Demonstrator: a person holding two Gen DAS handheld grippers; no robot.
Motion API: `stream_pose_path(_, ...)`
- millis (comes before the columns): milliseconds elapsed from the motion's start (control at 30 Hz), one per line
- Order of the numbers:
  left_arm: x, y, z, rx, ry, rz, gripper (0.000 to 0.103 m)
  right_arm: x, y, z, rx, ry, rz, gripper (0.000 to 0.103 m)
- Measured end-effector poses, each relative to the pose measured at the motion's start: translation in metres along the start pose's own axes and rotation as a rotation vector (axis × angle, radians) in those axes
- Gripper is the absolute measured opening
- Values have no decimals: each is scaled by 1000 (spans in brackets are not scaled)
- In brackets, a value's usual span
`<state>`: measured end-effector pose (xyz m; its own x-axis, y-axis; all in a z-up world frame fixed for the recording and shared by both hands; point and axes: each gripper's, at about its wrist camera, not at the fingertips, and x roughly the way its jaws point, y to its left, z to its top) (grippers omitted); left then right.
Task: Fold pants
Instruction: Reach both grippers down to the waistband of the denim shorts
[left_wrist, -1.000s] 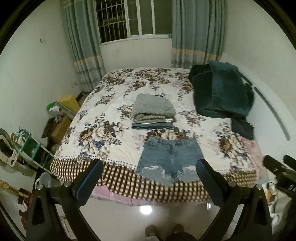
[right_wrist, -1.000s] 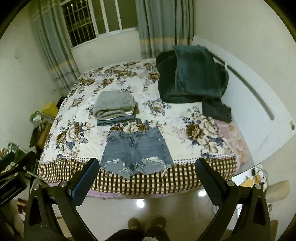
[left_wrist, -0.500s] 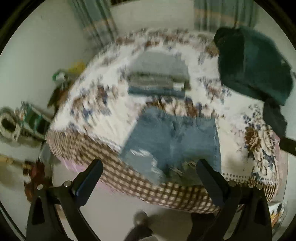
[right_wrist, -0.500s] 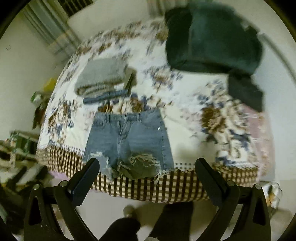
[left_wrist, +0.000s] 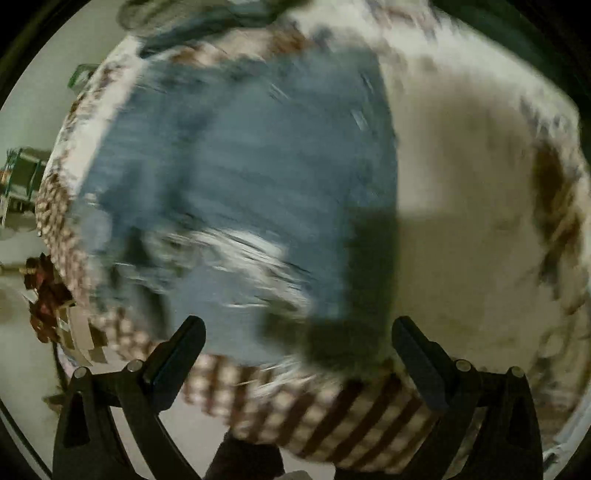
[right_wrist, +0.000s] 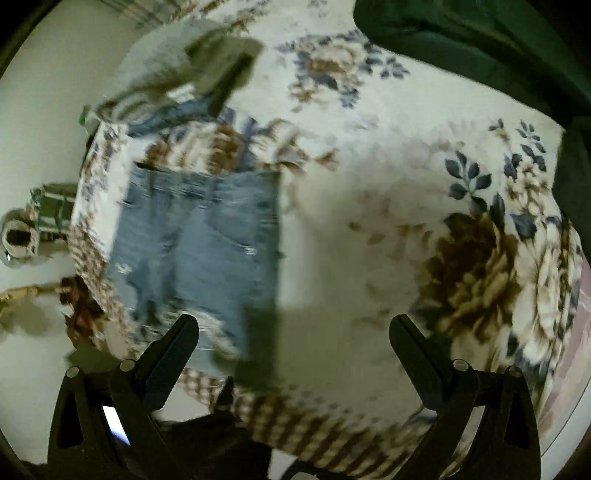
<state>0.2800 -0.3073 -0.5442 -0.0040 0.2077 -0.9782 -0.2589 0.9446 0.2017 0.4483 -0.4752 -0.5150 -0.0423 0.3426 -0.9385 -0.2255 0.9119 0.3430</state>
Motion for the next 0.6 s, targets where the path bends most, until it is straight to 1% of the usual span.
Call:
stream_pose_path(67,24,-22,-1,37,5,25,103,23,-16,3,-24,26,16,103)
stream_pose_path(133,35,-30,-1,49,-7,38,92,39,-22,3,-36,56,24,103)
stream_pose_path(167,35,-28,-1,44,-21,22,90,47,-23,4,-40,67,28,103)
stream_pose_path(200,32,-26,-1,32,-42,-1,79,55,-25,7,-42,76,36,103)
stream_pose_path(233,25,-22,-2,27,-75,-46,55,64,-26,10,-46,86,52,103)
stream_pose_path(267,20,-20,-3,29,-92,-53,44,71,-25,14,-50,92,67,103)
stream_pose_path(300,15,-17,-3,31,-106,-44,21,78,-24,18,-54,95,80,103)
stream_pose_path(333,8,-11,-3,28,-121,-42,11,85,-21,23,-55,99,99,103)
stream_pose_path(433,-5,6,0,15,-139,-84,8,109,-8,39,-34,109,170,103)
stream_pose_path(600,-31,28,0,42,-193,-85,8,153,13,75,61,121,240,103)
